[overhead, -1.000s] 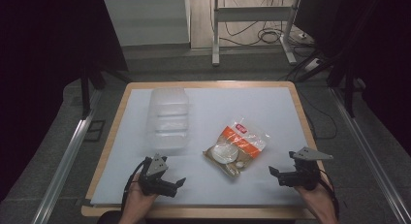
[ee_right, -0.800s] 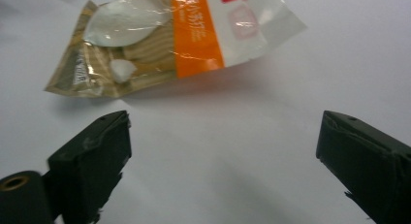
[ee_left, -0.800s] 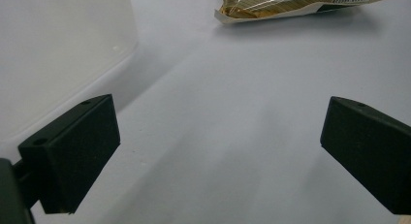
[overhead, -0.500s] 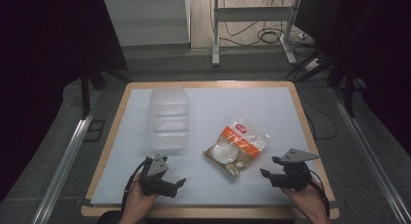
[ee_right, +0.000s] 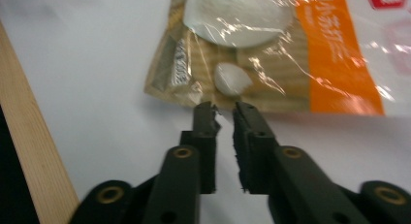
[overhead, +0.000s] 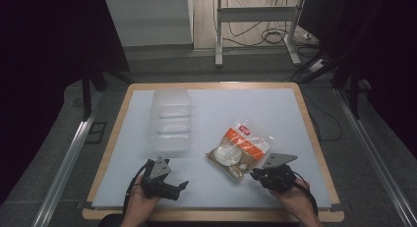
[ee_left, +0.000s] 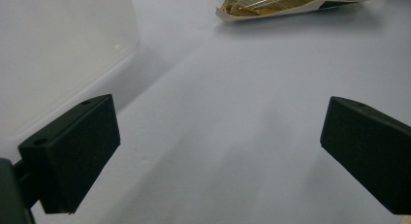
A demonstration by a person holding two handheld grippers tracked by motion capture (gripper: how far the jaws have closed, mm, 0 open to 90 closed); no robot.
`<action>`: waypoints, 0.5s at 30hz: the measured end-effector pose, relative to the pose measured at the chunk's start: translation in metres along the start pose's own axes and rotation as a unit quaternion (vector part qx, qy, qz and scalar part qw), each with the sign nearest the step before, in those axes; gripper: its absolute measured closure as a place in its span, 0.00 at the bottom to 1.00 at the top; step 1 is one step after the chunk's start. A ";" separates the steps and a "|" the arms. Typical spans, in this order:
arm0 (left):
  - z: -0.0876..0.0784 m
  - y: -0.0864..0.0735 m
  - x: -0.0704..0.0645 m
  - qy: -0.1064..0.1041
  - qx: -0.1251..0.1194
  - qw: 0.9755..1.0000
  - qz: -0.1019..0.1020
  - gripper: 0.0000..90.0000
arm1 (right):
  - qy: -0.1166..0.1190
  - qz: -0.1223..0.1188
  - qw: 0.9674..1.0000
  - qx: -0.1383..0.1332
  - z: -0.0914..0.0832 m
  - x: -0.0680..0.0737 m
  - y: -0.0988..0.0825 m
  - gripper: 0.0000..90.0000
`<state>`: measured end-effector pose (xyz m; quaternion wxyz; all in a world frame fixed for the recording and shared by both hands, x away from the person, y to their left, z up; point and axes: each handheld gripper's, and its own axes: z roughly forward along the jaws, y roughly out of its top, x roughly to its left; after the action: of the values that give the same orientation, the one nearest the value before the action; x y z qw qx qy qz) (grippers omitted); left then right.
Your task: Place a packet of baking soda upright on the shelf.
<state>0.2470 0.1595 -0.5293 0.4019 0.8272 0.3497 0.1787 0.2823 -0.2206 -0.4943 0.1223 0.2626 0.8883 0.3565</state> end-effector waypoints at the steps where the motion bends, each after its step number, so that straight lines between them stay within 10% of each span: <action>1: 0.000 0.000 0.000 0.000 0.000 1.000 0.000 0.01 | 0.003 -0.003 1.000 -0.002 0.002 0.001 0.001 0.93; 15: 0.002 0.001 -0.001 0.003 0.007 1.000 0.006 0.01 | 0.022 -0.023 0.999 0.032 0.037 0.007 0.006 0.97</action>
<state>0.2472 0.1573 -0.5299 0.3941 0.8315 0.3469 0.1815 0.2940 -0.1918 -0.5171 0.1027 0.2384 0.9074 0.3306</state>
